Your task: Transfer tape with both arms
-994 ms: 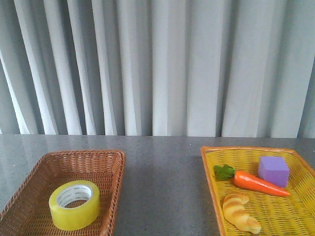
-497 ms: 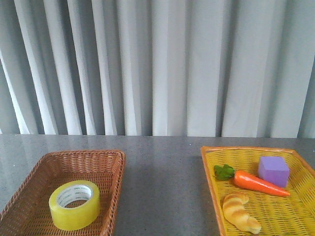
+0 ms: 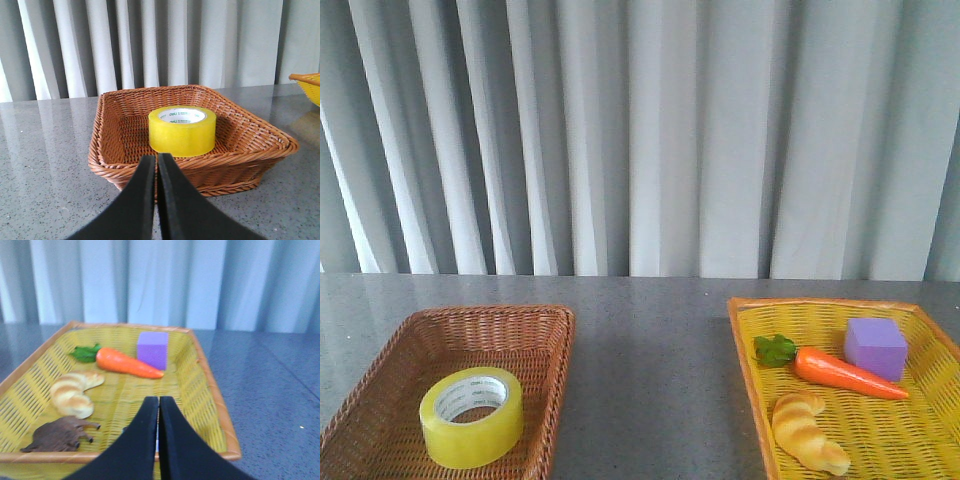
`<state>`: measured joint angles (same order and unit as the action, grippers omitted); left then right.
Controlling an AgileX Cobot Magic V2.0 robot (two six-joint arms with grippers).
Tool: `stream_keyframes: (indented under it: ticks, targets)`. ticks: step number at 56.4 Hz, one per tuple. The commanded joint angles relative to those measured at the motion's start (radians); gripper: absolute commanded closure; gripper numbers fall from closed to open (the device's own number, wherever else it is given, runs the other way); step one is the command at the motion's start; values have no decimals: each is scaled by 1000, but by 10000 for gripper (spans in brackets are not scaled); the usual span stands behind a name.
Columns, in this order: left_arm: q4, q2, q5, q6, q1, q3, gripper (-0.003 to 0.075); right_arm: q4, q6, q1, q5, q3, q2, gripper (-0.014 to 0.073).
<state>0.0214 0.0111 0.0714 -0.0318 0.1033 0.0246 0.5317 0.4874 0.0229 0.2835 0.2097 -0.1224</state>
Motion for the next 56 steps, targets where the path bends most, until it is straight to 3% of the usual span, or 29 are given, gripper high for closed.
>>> stream_keyframes:
  ticks: [1, 15, 22, 28, 34, 56]
  targets:
    - [11, 16, -71, -9, -1, -8, 726, -36, 4, -77, -155, -59, 79, 601]
    - [11, 16, -71, -9, -1, -8, 726, -157, -33, -96, -306, -166, 116, 599]
    - [11, 16, -71, -9, -1, -8, 726, -361, -216, -96, -358, -245, 146, 598]
    - [11, 16, -71, -9, -1, -8, 726, -512, -399, -96, -284, -241, 145, 598]
    - [11, 16, -71, -9, -1, -8, 726, -526, -499, -96, -256, -241, 145, 598]
    - [11, 16, -71, -9, -1, -8, 726, -523, -499, -96, -243, -240, 145, 598]
